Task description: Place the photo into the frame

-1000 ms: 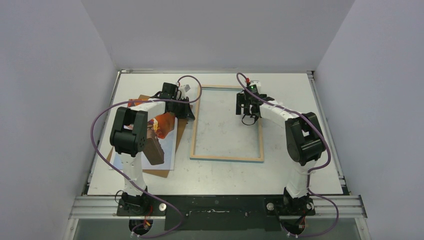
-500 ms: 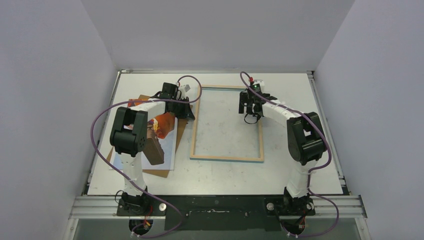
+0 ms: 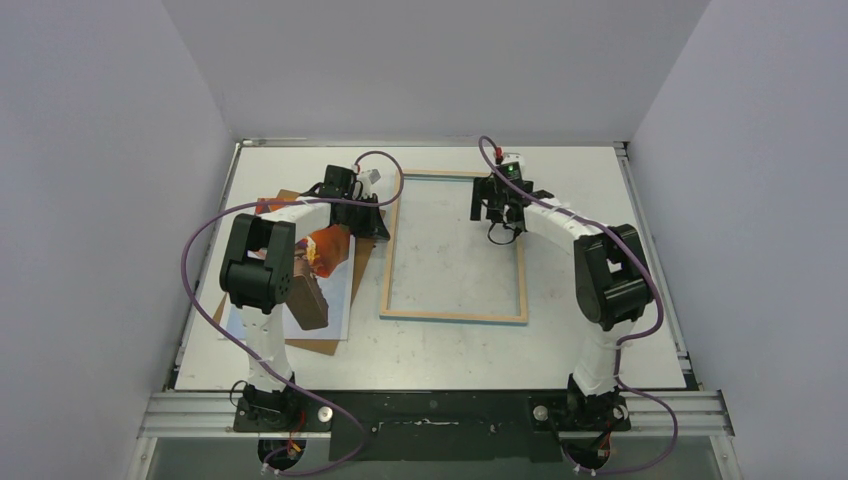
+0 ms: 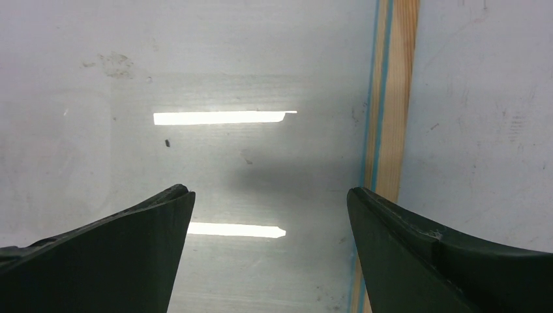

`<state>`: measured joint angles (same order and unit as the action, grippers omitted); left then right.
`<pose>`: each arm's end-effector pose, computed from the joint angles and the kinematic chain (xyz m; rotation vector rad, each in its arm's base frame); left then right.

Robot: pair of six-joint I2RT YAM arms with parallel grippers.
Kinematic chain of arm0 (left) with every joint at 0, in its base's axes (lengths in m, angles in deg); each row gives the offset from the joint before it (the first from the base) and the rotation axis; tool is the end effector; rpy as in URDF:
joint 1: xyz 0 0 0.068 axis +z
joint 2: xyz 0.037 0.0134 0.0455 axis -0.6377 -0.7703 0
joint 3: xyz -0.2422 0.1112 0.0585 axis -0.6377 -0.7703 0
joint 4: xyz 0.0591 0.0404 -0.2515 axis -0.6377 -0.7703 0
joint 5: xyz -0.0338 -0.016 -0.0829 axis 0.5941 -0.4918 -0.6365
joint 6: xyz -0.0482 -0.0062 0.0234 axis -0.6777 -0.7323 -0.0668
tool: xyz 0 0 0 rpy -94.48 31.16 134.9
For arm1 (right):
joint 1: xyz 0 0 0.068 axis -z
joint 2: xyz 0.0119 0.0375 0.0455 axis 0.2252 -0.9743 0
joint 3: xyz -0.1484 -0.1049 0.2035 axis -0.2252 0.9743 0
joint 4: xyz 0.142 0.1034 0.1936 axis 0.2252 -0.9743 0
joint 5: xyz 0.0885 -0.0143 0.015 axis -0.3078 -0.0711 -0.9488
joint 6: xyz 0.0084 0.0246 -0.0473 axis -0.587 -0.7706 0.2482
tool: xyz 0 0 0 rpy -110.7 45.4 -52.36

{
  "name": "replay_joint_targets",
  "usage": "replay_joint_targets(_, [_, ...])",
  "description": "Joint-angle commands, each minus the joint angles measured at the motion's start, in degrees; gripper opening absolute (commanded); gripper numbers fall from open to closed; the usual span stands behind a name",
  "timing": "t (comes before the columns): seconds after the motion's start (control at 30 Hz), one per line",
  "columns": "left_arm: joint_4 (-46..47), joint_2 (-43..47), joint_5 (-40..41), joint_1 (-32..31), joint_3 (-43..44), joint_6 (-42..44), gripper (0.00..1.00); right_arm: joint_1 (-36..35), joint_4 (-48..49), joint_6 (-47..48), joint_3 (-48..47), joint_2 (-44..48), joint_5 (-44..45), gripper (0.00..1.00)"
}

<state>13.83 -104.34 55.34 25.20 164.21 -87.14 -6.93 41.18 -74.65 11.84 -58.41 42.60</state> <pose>0.4090 -0.1234 0.1525 0.1679 2.5733 -0.8660 0.3920 0.1394 0.1959 0.0438 2.4094 0.2360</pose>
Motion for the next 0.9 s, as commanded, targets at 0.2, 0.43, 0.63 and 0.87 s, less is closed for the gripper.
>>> replay_joint_targets(0.2, [-14.76, 4.77, -5.88, 6.31, 10.13, 2.23, 0.11, -7.11, 4.59, -3.97, -6.25, 4.06, -2.46, 0.96])
replay_joint_targets(0.43, [-31.55, 8.18, -4.26, 22.92, 20.84, 15.33, 0.44, -18.13, 6.48, -7.94, -15.00, -1.31, -2.11, 0.99])
replay_joint_targets(0.63, [-39.04, 7.01, -1.88, 36.56, 22.17, 26.53, 0.43, -23.84, 7.90, -11.69, -25.82, -12.50, -7.37, 0.97])
replay_joint_targets(0.87, [-37.75, 7.34, -0.80, 41.63, 17.12, 30.67, 0.39, -25.15, 7.38, -13.57, -34.84, -21.88, -10.12, 0.90])
